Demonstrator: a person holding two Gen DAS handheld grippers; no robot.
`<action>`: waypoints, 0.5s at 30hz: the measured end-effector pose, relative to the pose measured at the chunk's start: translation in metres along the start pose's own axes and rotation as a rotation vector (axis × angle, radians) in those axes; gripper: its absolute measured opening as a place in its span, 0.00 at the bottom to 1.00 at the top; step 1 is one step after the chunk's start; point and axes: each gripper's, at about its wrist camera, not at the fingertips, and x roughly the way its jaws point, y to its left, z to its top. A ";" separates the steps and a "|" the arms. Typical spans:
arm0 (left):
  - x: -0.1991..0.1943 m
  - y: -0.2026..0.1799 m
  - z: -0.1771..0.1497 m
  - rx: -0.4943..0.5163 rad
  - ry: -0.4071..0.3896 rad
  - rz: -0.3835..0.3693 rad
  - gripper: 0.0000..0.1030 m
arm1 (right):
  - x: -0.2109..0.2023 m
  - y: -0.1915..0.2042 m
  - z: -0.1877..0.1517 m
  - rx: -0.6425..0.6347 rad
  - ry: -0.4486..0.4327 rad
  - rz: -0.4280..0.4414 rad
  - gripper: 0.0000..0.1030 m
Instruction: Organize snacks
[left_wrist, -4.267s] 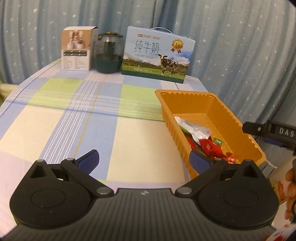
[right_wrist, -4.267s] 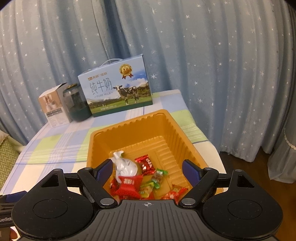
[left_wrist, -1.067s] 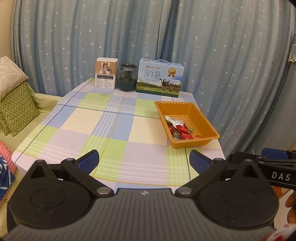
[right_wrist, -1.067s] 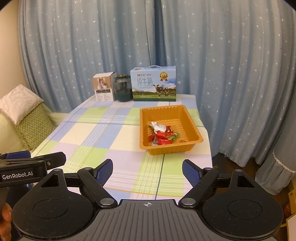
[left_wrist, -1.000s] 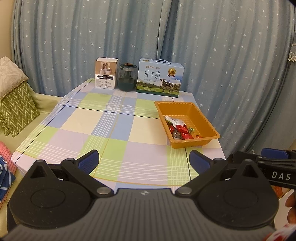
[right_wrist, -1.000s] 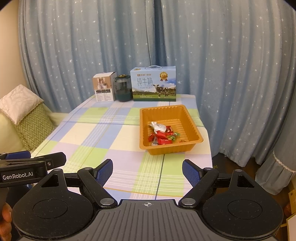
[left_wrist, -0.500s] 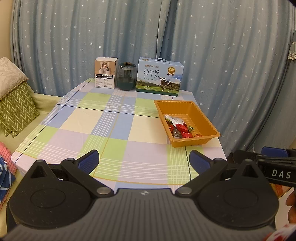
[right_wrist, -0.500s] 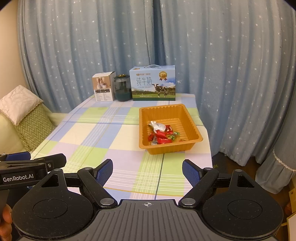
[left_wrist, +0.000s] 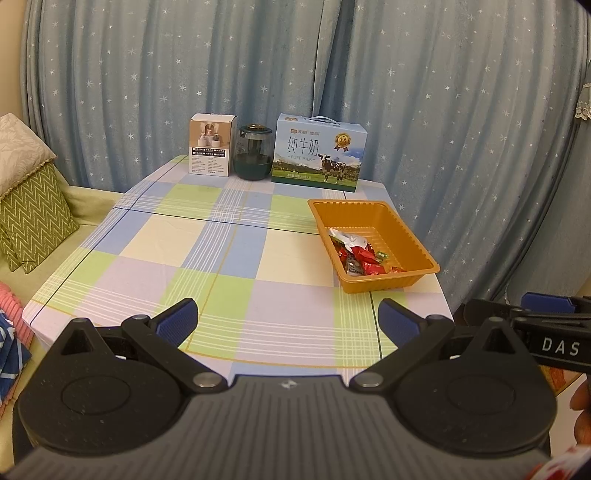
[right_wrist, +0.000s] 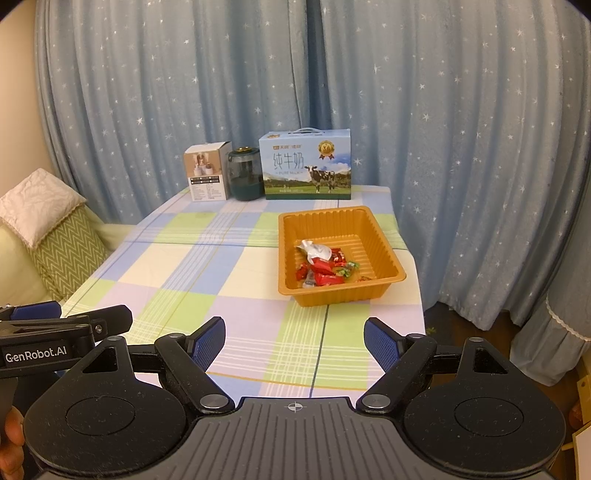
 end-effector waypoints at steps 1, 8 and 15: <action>0.000 0.000 0.000 0.000 0.000 0.000 1.00 | 0.000 0.000 0.000 -0.001 0.001 0.001 0.79; 0.000 0.001 -0.001 0.000 0.001 0.000 1.00 | 0.000 0.000 0.000 -0.001 0.001 0.001 0.79; 0.000 0.001 -0.003 -0.001 0.000 0.000 1.00 | 0.001 -0.001 0.000 0.000 0.001 0.001 0.79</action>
